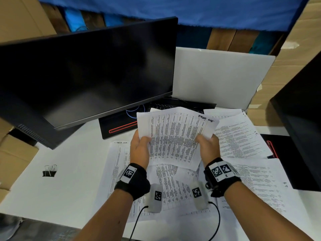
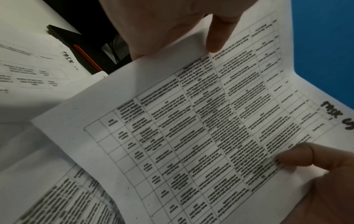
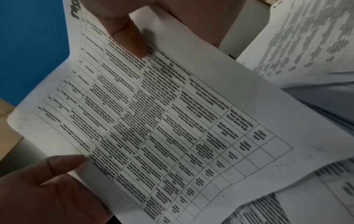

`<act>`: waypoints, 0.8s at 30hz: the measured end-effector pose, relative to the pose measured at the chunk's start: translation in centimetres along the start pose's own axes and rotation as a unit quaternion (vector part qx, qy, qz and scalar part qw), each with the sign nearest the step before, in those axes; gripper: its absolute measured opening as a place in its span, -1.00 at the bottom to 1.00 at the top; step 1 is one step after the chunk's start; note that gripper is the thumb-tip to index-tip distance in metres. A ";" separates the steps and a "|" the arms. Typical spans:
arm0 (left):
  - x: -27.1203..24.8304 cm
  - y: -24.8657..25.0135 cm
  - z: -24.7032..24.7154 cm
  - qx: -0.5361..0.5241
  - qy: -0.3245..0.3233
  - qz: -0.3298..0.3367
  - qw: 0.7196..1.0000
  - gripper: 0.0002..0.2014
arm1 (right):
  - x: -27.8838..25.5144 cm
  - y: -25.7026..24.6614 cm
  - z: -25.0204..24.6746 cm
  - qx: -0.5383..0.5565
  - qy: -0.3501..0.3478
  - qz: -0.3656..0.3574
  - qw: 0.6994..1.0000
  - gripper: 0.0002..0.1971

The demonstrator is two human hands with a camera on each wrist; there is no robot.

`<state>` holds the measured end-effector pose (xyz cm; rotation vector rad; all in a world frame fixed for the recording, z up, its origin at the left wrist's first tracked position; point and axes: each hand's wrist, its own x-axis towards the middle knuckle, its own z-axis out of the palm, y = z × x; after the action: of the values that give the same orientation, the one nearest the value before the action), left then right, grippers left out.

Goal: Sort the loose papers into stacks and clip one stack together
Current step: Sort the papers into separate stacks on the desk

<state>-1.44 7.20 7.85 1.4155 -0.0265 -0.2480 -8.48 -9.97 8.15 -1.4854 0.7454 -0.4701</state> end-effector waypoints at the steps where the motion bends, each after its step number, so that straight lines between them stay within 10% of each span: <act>1: 0.1 0.0 0.0 0.000 0.001 0.003 1.000 -0.66 | 0.0 -0.1 0.0 0.000 -0.002 -0.003 1.000 -0.82; 18: 1.2 -3.9 -1.7 0.073 -0.012 -0.119 0.990 -0.64 | 0.7 1.9 -0.7 -0.020 0.034 0.042 0.998 -0.79; 24: 3.7 -6.1 -8.3 0.270 0.134 -0.128 0.945 -0.86 | 3.3 2.1 -3.5 -0.034 0.128 0.057 0.989 -0.82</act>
<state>2.56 13.77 0.05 1.9937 0.3385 -0.2722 -8.97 -14.69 5.84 -1.4526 1.0531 -0.5593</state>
